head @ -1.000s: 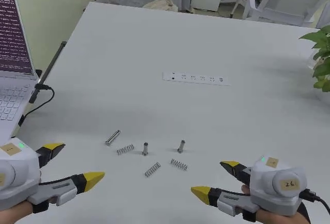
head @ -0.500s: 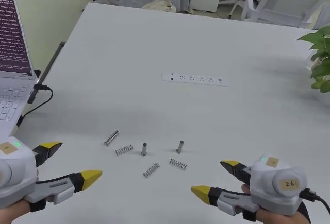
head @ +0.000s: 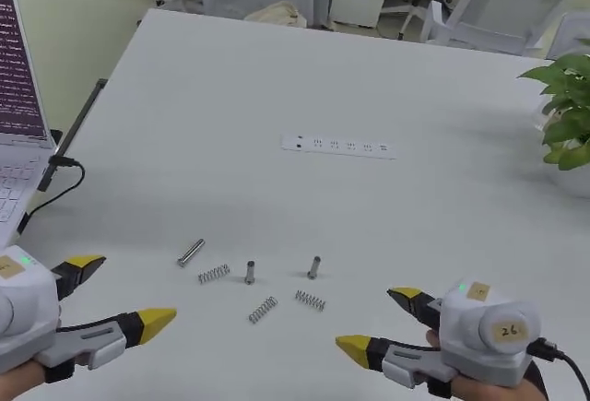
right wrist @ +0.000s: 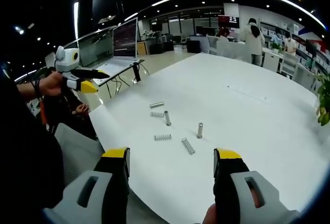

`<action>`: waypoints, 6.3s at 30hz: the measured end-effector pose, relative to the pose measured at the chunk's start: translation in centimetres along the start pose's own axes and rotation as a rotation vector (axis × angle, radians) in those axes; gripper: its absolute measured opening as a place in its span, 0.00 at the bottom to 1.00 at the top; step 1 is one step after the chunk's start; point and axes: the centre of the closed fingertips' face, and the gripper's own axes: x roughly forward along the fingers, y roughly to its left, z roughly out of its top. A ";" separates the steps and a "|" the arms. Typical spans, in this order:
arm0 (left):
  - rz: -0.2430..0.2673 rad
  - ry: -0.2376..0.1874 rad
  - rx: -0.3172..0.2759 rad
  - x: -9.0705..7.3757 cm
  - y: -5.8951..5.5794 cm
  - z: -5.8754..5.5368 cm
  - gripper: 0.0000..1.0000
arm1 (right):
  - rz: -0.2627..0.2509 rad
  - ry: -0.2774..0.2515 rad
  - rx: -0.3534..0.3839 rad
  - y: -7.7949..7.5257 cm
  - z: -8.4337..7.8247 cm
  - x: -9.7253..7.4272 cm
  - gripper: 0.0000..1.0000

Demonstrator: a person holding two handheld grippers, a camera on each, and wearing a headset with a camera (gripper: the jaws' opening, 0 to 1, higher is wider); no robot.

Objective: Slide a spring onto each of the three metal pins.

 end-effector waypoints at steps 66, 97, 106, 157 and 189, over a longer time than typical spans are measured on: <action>-0.002 0.011 -0.021 2.4 1.7 0.8 0.66 | 0.032 0.026 0.003 0.7 -0.5 1.2 0.65; 0.013 -0.005 -0.018 6.7 4.8 2.3 0.64 | -0.011 0.014 0.030 -0.8 -1.0 -0.5 0.65; -0.010 0.035 -0.038 9.1 5.1 0.3 0.62 | -0.021 0.020 0.036 -0.9 -1.5 -1.0 0.65; 0.019 0.298 -0.035 21.6 8.6 -7.2 0.20 | -0.042 0.077 0.087 -1.9 -3.2 -1.2 0.63; 0.088 0.251 -0.007 19.5 7.9 -5.2 0.00 | -0.048 0.068 0.081 -2.3 -2.8 -1.0 0.64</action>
